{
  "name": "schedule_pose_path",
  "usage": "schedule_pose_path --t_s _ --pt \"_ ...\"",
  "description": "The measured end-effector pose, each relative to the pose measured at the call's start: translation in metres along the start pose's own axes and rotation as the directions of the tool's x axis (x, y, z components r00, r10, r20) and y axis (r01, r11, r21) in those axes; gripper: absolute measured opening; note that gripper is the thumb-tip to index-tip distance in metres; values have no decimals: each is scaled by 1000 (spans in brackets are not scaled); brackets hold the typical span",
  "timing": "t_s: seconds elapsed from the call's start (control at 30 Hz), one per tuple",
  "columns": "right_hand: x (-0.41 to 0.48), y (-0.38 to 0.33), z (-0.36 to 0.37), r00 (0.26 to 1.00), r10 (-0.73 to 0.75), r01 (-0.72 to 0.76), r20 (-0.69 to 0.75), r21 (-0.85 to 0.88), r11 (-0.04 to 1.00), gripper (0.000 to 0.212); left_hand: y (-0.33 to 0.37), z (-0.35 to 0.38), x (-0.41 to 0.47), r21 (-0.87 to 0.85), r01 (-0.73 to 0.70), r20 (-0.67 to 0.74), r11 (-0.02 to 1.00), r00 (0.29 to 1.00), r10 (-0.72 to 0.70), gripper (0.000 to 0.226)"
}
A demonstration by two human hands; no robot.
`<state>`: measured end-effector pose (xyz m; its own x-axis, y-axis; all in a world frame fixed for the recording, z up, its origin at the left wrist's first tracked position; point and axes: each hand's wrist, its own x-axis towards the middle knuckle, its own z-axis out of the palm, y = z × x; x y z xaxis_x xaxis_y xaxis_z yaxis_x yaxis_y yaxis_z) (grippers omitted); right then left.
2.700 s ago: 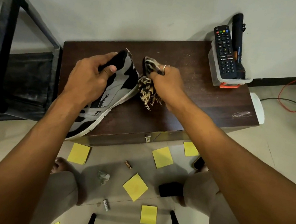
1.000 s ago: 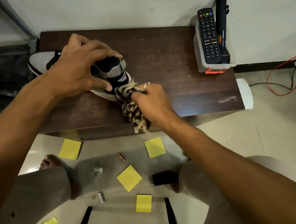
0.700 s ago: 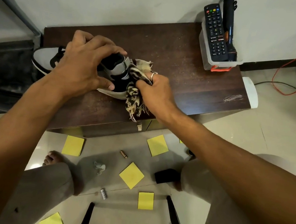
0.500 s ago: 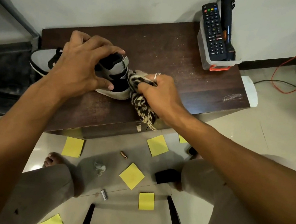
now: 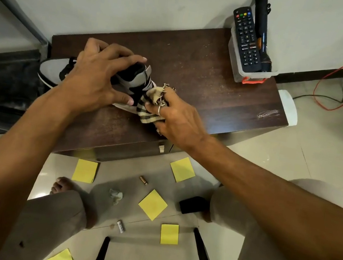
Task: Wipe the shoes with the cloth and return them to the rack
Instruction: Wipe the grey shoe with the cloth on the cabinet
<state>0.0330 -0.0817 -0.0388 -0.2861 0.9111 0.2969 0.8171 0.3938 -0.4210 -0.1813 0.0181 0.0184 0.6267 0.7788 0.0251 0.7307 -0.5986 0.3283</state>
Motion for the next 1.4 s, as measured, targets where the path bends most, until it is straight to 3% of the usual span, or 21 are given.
schedule_pose_path --t_s 0.2,0.37,0.47,0.57,0.67,0.73,0.8,0.93,1.1,1.23,1.33,1.4 --pt "17 -12 -12 954 -142 158 -264 38 987 32 -3 1 1 27 -24 -23 999 999 25 83" --pt "14 -15 -3 999 -15 20 -48 101 995 29 -1 1 2 28 -17 -13 999 1000 17 86" --pt "8 -12 -2 997 -2 2 83 -9 1000 36 1 -1 1 15 -6 -6 1000 1000 6 88" --pt "10 -9 -7 992 47 -41 113 -55 998 27 3 -2 -3 -11 -2 7 1000 1000 2 90" --pt "12 2 -9 950 295 -306 105 122 944 16 3 -6 -3 -25 0 23 1000 1000 1 90" --pt "18 9 -15 876 476 -475 73 293 830 15 3 -7 -2 -15 4 26 1000 1000 -4 89" --pt "26 9 -23 812 583 -517 18 487 704 19 4 -7 0 6 -1 12 1000 1000 1 87" --pt "32 -2 -23 868 484 -460 113 552 695 21 2 -6 -1 71 -16 -14 997 1000 17 85" --pt "30 0 -25 856 435 -517 279 464 719 29 -10 -4 -4 121 -18 -46 992 999 24 90" --pt "35 2 -26 870 450 -492 203 297 818 20 -3 -7 -3 -55 70 23 996 997 -69 84" --pt "38 -4 -25 899 435 -410 45 429 805 34 -1 -16 -6 -335 154 118 930 986 -121 71" --pt "40 -11 -21 920 392 -344 24 529 776 37 3 -17 -7 -513 165 56 843 986 -160 59"
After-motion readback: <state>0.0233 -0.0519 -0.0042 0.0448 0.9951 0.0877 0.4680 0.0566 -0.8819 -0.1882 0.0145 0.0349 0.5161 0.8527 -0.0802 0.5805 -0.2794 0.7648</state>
